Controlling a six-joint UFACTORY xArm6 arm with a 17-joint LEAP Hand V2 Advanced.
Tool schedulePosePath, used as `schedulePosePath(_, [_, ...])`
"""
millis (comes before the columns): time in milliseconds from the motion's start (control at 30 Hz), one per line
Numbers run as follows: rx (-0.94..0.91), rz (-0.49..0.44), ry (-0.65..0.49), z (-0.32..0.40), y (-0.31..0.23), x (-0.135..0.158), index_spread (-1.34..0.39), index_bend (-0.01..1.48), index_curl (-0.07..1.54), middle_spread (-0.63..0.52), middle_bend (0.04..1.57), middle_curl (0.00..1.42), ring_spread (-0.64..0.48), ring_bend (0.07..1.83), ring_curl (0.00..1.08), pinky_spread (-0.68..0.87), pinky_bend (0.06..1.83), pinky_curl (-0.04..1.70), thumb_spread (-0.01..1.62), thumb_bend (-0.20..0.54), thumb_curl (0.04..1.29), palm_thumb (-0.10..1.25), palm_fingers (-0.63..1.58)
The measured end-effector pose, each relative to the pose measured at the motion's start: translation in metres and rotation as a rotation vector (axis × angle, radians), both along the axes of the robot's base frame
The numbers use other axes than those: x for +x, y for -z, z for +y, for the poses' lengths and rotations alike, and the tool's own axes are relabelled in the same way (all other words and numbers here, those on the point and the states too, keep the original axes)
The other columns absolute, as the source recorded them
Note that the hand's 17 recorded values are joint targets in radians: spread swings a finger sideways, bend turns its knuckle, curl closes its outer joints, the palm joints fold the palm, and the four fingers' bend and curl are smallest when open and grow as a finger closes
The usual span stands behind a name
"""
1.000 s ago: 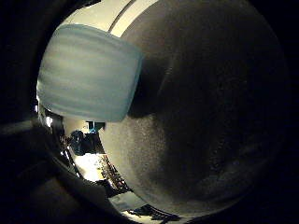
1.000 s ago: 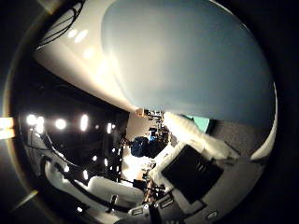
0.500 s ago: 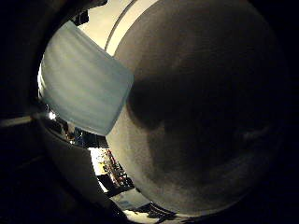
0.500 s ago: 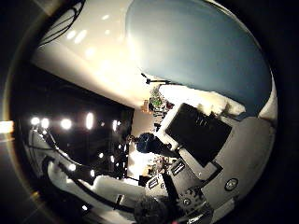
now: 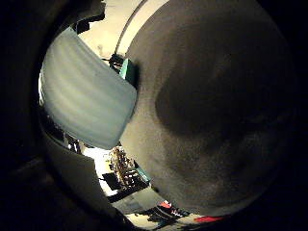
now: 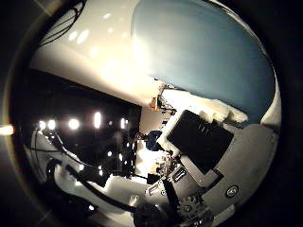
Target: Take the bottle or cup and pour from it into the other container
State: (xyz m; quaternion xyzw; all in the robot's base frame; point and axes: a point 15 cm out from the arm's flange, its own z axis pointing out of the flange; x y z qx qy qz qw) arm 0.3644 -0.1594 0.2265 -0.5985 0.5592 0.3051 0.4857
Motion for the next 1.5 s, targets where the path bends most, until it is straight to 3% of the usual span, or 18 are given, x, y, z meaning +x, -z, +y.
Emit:
schedulePosePath(233, [-0.081, -0.022, -0.028, 0.002, -0.024, -0.004, -0.44, 0.48, 0.97, -0.19, 1.01, 0.80, -0.23, 1.22, 0.65, -0.40, 1.10, 0.66, 0.71, -0.031, 0.64, 0.87, 0.95])
schedulePosePath(667, [-0.493, -0.037, -0.101, 0.005, -0.075, -0.001, -0.49, 0.40, 1.06, -0.23, 1.00, 0.85, -0.25, 1.23, 0.67, -0.42, 1.09, 0.77, 0.69, -0.031, 0.65, 0.87, 0.89])
schedulePosePath(1033, [-0.877, -0.086, -0.173, 0.033, -0.123, 0.020, -0.53, 0.35, 1.08, -0.26, 0.96, 0.87, -0.27, 1.21, 0.67, -0.45, 1.06, 0.80, 0.66, -0.033, 0.66, 0.88, 0.92])
schedulePosePath(1500, [-1.260, -0.176, -0.364, 0.104, -0.151, 0.046, -0.57, 0.29, 1.10, -0.27, 0.91, 0.89, -0.27, 1.19, 0.68, -0.46, 1.03, 0.82, 0.65, -0.032, 0.67, 0.88, 0.93])
